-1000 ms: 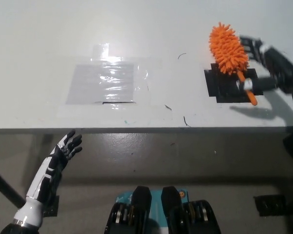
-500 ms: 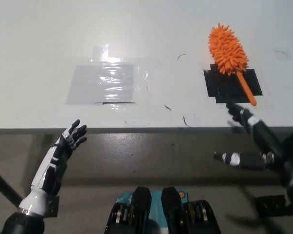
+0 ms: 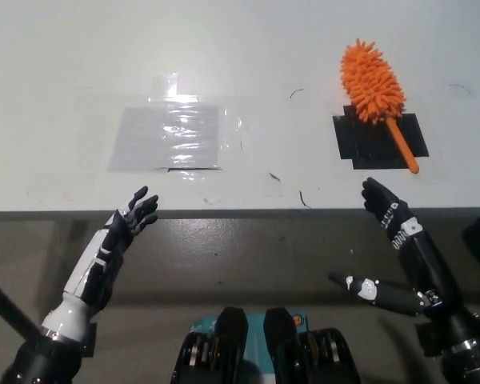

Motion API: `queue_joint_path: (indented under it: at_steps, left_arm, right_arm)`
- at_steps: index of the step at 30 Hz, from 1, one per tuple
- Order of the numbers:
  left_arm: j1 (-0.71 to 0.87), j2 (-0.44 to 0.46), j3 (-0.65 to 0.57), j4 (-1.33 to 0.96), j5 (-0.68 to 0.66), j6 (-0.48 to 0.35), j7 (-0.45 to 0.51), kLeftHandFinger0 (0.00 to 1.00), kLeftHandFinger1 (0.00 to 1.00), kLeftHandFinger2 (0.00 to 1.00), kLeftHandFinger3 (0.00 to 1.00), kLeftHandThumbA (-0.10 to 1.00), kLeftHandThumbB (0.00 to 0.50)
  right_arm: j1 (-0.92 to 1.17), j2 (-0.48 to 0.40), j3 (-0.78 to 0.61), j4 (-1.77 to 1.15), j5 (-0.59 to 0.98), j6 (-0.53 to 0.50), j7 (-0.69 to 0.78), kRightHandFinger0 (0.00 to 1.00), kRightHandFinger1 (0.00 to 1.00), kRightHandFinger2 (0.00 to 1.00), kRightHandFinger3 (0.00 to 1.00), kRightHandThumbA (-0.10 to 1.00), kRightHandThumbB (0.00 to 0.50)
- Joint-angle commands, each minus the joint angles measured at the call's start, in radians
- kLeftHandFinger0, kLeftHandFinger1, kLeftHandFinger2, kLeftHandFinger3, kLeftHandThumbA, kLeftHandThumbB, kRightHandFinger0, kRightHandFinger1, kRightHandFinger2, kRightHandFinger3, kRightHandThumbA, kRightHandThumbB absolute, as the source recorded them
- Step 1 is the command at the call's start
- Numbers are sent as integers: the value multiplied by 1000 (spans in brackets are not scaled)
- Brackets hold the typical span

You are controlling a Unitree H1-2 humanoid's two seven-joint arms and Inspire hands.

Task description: The robot uses it right hand to pick up an extended orange duster kept in the middle of the desk and presses its handle against the desk to collapse it

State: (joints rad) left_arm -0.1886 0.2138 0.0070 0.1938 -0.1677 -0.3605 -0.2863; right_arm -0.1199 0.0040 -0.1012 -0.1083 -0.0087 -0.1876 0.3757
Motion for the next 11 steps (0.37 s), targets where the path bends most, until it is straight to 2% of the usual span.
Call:
queue_joint_path:
  at_steps: [1,11]
  left_arm:
    - [-42,37,-8,-11,-6,-27,-39,1000,1000,1000,1000,1000,289]
    - [-11,44,-12,-10,-3,-45,-42,1000,1000,1000,1000,1000,287]
  right_arm:
    - [-39,33,-41,47,138,-221,-84,1000,1000,1000,1000,1000,208]
    - [-55,15,-58,175,141,-274,-100,1000,1000,1000,1000,1000,194]
